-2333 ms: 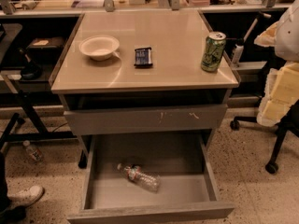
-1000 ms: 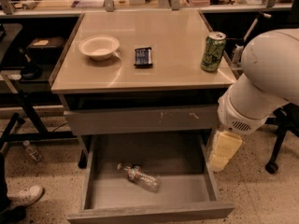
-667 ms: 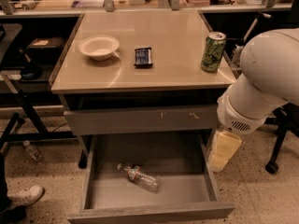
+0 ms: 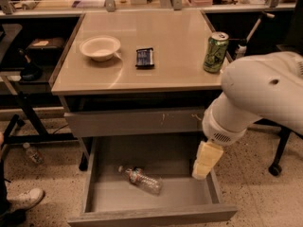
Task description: Pick water bottle from middle drawer and place on counter
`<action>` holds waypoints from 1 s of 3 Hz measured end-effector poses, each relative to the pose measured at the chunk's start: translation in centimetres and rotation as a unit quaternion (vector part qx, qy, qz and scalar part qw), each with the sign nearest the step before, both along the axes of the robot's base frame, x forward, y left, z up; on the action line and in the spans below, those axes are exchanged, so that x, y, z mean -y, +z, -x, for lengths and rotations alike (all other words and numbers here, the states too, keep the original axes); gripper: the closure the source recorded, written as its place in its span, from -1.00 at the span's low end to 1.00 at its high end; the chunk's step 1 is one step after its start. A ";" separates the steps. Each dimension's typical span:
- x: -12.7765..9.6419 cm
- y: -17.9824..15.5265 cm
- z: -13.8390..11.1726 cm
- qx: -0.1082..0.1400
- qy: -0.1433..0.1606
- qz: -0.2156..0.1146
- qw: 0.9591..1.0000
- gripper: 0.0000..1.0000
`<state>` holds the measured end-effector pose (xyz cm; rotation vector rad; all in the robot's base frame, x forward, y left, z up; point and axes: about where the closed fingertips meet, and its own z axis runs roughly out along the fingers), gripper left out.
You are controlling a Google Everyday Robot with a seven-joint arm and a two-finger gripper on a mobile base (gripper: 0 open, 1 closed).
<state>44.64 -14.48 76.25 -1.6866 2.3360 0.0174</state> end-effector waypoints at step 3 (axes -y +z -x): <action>-5.6 -7.7 -1.5 -0.039 -0.006 -0.040 0.998 -1.00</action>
Offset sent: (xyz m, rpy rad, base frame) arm 0.0263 0.0758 -0.1025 0.0905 0.1011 -0.0138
